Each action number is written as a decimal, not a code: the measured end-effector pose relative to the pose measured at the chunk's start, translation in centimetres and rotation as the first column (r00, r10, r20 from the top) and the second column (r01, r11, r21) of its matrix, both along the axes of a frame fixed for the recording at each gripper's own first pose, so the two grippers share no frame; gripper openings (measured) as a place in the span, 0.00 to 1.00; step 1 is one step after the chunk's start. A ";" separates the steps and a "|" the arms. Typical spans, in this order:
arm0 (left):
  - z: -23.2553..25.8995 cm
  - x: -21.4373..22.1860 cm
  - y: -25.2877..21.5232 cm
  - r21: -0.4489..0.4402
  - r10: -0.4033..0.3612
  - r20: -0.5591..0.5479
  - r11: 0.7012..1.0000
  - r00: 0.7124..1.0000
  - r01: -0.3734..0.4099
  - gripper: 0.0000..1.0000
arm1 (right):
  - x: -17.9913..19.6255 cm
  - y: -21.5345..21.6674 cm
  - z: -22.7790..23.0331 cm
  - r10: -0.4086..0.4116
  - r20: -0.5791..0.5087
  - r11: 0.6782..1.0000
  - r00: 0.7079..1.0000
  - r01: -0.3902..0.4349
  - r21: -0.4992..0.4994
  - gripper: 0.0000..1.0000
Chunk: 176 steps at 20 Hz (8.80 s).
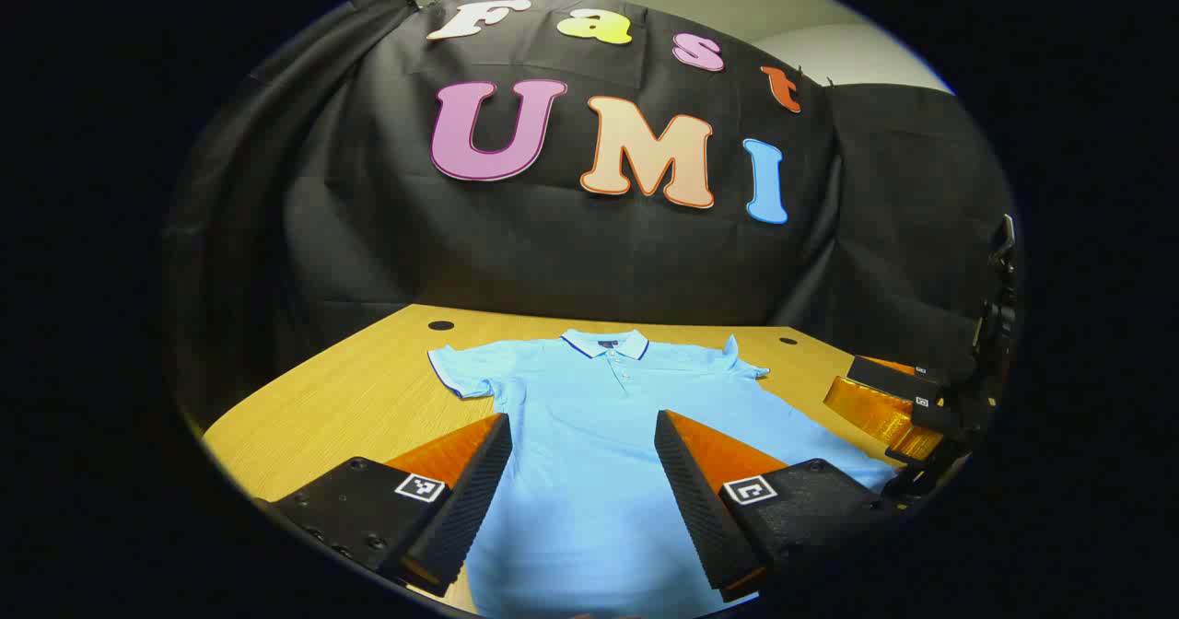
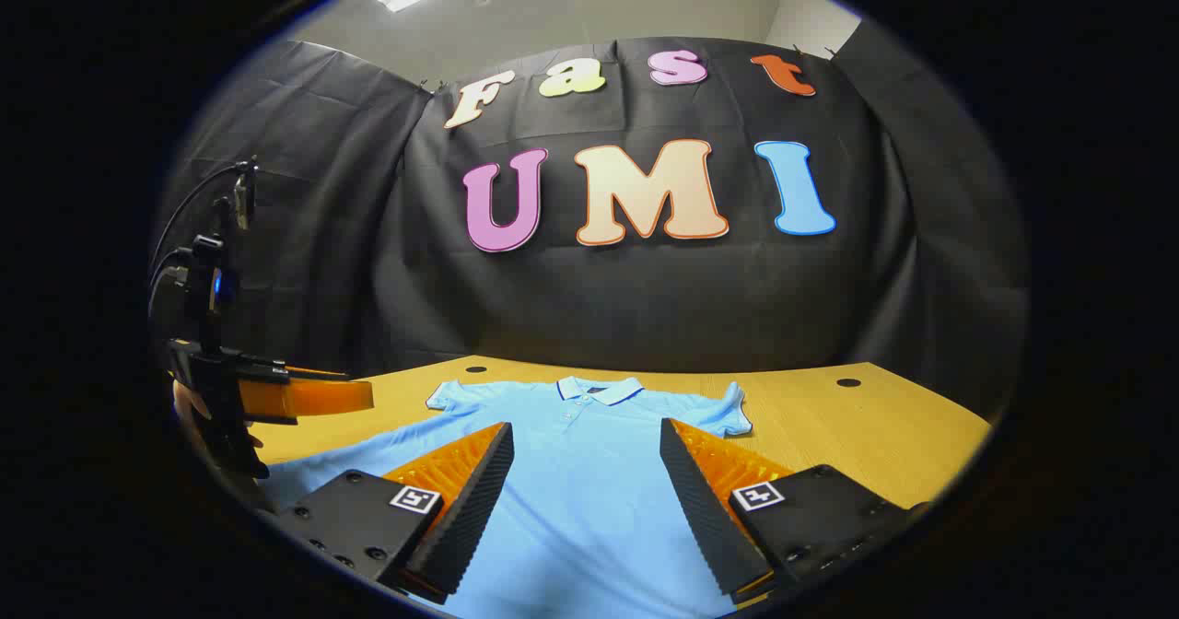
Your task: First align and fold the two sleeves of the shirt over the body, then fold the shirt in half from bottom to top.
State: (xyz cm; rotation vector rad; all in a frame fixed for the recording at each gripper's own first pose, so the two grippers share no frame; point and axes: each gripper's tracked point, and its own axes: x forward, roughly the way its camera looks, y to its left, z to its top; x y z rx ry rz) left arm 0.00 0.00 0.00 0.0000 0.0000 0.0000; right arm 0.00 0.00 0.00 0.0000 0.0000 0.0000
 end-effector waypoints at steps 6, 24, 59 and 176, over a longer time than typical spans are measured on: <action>-0.2 0.1 0.0 0.005 -0.001 -0.008 1.000 1.000 0.001 0.93 | 0.1 -0.4 -0.8 -0.008 -0.032 1.000 0.999 0.008 0.008 0.99; -0.9 0.8 2.5 0.004 0.046 -0.037 0.999 0.998 -0.046 0.93 | 13.4 -11.5 -1.0 -0.167 -0.369 0.984 0.914 0.130 -0.125 0.99; -1.2 1.3 4.4 -0.033 0.081 -0.049 0.996 0.996 -0.083 0.93 | 21.1 -21.2 -12.0 -0.285 -0.612 0.941 0.738 0.336 -0.033 0.02; -4.7 20.6 18.7 0.055 0.257 -0.483 0.963 0.837 -0.264 0.87 | -2.8 -12.0 -1.7 -0.109 -0.118 0.990 0.987 0.119 0.076 0.98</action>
